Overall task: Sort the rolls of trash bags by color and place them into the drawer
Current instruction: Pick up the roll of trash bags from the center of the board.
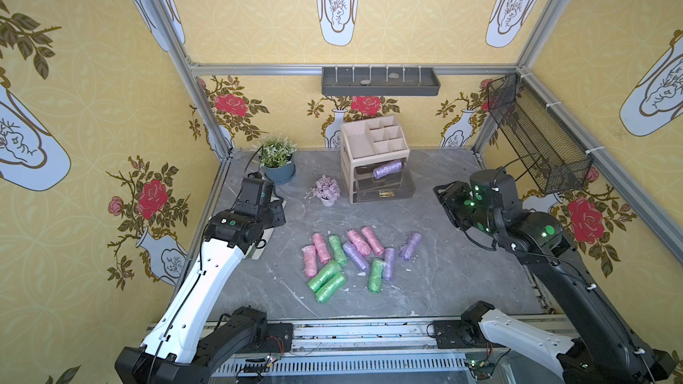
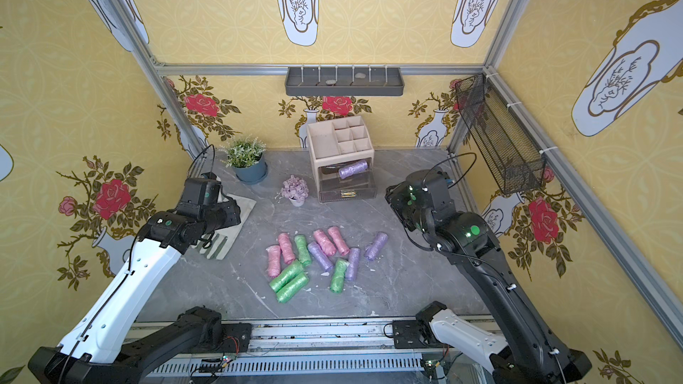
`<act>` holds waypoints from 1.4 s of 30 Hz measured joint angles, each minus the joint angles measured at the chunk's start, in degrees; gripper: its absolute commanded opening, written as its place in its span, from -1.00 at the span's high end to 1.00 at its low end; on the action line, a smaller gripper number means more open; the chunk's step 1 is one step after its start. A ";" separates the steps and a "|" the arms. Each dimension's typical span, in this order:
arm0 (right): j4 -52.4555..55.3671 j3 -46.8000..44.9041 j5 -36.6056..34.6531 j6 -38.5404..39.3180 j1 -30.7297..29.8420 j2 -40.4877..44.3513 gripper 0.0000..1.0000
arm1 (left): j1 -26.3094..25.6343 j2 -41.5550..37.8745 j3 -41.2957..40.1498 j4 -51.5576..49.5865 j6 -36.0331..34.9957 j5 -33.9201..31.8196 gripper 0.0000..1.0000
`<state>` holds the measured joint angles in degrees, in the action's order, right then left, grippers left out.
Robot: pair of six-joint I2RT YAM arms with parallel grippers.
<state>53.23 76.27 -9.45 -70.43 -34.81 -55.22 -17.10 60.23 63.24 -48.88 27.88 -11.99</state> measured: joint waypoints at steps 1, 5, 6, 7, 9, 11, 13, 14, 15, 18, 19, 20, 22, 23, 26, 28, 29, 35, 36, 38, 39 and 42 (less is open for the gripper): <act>1.36 -0.02 0.02 0.11 0.17 0.33 -0.04 | 0.00 0.26 0.22 0.00 0.00 0.02 -0.10; 6.08 -0.17 0.70 1.33 1.60 0.57 -0.06 | 0.00 1.27 0.52 0.00 0.00 0.24 -0.10; 6.78 -0.57 1.44 1.68 2.08 0.55 -0.06 | 0.00 1.27 0.44 0.04 0.00 0.48 -0.10; 7.58 -1.16 1.86 1.99 2.51 0.55 -0.06 | 0.00 1.16 0.20 0.09 0.02 0.46 -0.10; 8.28 -3.02 3.52 2.97 3.52 0.57 -0.06 | 0.00 1.03 -0.44 0.15 0.09 0.52 -0.10; 8.17 -5.40 5.33 3.63 4.52 0.66 -0.06 | 0.00 1.03 -0.83 0.31 0.22 1.22 -0.10; 7.80 -8.09 7.26 4.26 5.35 0.94 -0.06 | 0.00 1.05 -1.16 0.46 0.20 1.55 -0.10; 7.13 -9.73 8.24 4.44 5.68 1.18 -0.05 | 0.00 1.11 -1.29 0.44 0.17 1.57 -0.11; 6.49 -11.17 9.25 4.48 5.90 1.36 -0.06 | 0.00 1.14 -1.44 0.48 0.17 1.57 -0.11; 3.89 -15.82 12.24 4.50 6.69 1.31 -0.06 | 0.00 1.11 -2.21 0.55 0.15 1.99 -0.11; 2.64 -17.46 13.66 4.50 7.04 1.09 -0.06 | 0.00 1.11 -2.51 0.72 0.09 1.99 -0.12; 1.68 -18.62 14.47 4.50 7.37 0.79 -0.07 | 0.00 1.09 -2.82 0.96 0.02 2.01 -0.12; -0.85 -20.94 16.04 4.52 8.28 -0.09 -0.07 | 0.00 1.05 -3.28 1.51 0.00 2.29 -0.13; -2.25 -22.05 17.11 4.63 8.96 -0.66 -0.07 | 0.00 1.05 -3.43 1.90 -0.02 2.73 -0.13; -6.40 -25.20 20.37 4.68 11.26 -2.67 -0.08 | 0.00 0.96 -3.89 2.40 -0.39 3.02 -0.14; -9.03 -27.12 22.03 4.68 12.37 -3.67 -0.08 | 0.00 0.83 -4.28 2.60 -0.39 3.08 -0.15; -10.36 -28.13 22.77 4.63 12.85 -4.13 -0.08 | 0.00 0.68 -4.57 2.67 -0.39 3.23 -0.15; -17.31 -32.59 27.08 4.42 15.10 -8.11 -0.08 | 0.00 0.48 -5.29 3.08 -0.70 4.02 -0.15; -18.14 -32.76 27.34 4.39 15.32 -8.98 -0.09 | 0.00 0.48 -5.35 3.15 -0.83 4.20 -0.15; -19.89 -33.11 28.22 4.42 15.43 -10.54 -0.09 | 0.00 0.48 -5.66 3.45 -0.87 4.31 -0.15; -20.72 -33.40 28.57 4.42 15.43 -11.30 -0.09 | 0.00 0.48 -5.79 3.48 -0.96 4.33 -0.15; -22.49 -34.51 29.53 4.39 15.43 -13.49 -0.09 | 0.00 0.61 -5.99 3.69 -1.05 4.57 -0.15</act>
<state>30.74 41.76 20.08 -66.04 -19.38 -68.71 -17.10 60.84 57.25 -45.19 26.83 -7.42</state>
